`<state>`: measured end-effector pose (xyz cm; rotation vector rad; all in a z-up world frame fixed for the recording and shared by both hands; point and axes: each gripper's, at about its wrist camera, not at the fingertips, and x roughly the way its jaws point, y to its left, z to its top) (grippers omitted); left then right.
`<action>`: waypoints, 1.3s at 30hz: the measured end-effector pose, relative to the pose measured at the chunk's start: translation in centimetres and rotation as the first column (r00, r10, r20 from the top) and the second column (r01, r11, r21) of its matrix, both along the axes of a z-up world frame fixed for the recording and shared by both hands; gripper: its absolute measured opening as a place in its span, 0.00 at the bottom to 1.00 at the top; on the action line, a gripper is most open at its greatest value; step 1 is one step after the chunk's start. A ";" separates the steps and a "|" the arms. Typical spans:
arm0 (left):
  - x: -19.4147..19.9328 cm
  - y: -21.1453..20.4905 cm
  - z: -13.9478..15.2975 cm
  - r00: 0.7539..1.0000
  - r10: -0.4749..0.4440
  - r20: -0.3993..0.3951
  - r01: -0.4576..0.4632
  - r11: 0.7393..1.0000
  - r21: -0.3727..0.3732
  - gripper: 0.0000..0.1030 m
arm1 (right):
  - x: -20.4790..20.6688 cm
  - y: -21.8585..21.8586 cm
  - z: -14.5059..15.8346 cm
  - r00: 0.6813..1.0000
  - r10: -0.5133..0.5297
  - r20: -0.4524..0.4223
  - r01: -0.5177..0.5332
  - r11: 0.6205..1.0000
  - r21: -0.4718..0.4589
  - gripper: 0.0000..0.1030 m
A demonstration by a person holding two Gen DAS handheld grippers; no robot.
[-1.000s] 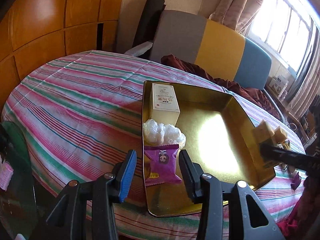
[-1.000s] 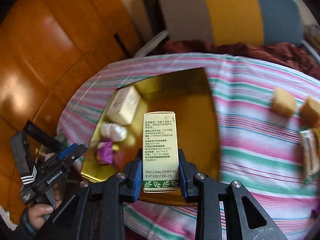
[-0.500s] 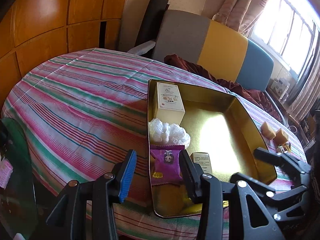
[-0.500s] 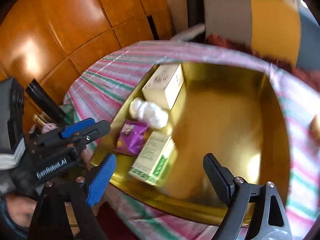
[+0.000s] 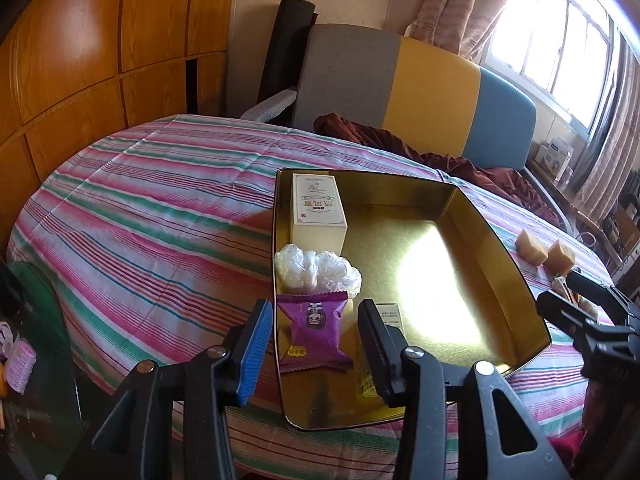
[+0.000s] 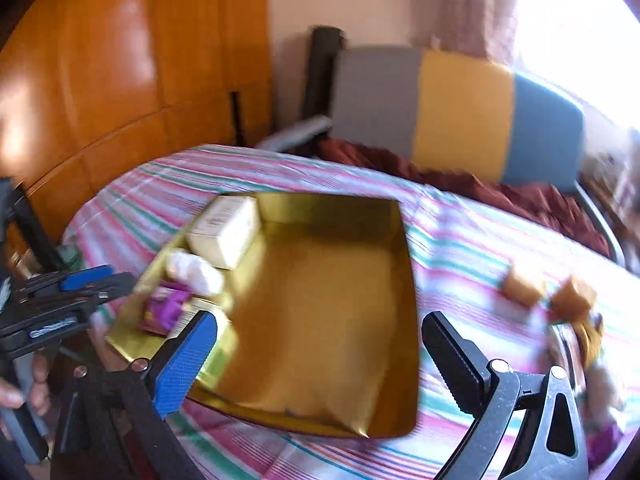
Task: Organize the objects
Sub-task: 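Lower the green medicine box into the tin and open the right gripper, then grasp a yellow sponge with the left gripper while the right gripper approaches the cracker packet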
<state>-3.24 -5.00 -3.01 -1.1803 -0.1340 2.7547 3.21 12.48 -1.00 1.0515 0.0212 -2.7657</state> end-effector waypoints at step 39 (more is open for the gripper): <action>-4.0 26.0 2.8 0.842 -0.527 0.118 0.525 0.850 0.047 0.47 | 2.3 38.3 -1.5 0.698 -0.656 0.288 0.711 0.586 -0.389 1.00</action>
